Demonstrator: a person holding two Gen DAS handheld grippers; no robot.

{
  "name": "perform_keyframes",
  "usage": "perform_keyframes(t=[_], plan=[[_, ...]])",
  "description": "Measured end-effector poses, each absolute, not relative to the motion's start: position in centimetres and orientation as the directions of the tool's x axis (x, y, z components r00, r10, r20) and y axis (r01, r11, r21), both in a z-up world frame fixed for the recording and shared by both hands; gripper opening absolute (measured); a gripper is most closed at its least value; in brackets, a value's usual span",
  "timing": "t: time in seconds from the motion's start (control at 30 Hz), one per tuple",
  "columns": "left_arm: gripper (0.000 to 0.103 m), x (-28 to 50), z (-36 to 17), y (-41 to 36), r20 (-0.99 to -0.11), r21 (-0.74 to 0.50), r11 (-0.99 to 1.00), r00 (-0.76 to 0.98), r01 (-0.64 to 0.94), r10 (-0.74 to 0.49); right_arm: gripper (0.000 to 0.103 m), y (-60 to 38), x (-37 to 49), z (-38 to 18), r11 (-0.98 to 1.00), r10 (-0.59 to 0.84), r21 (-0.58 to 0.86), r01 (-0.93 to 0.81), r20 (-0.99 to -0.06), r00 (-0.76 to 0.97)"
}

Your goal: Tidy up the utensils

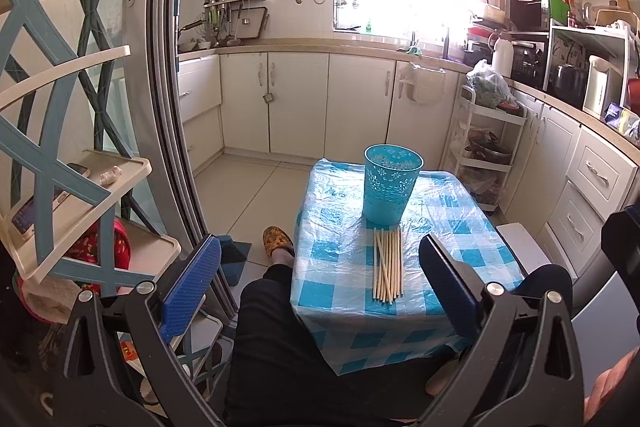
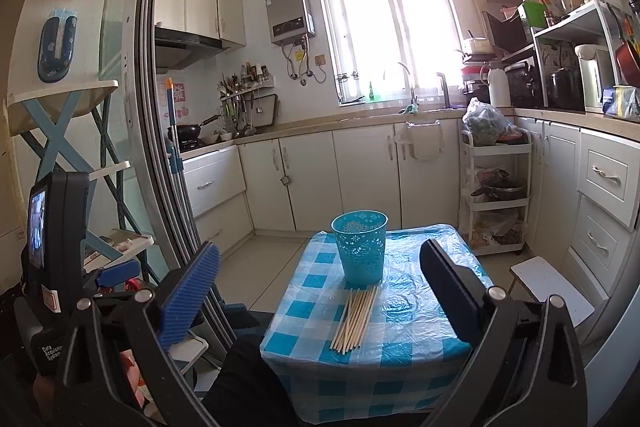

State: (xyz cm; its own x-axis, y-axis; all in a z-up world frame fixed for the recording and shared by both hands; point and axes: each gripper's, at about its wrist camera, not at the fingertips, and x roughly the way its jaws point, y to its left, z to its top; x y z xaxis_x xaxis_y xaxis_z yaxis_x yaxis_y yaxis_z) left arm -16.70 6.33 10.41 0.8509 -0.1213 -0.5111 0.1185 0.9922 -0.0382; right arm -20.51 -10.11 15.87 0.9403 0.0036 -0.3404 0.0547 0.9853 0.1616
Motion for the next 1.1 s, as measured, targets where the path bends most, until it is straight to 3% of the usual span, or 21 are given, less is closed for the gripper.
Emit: perform_keyframes(t=[1.1], plan=[[0.095,-16.43,10.18,6.28,-0.535,-0.051,0.991,0.835,0.121,-0.129,0.096,-9.46,-20.31,15.57,0.989,0.004,0.139,0.046,-0.343,0.939]])
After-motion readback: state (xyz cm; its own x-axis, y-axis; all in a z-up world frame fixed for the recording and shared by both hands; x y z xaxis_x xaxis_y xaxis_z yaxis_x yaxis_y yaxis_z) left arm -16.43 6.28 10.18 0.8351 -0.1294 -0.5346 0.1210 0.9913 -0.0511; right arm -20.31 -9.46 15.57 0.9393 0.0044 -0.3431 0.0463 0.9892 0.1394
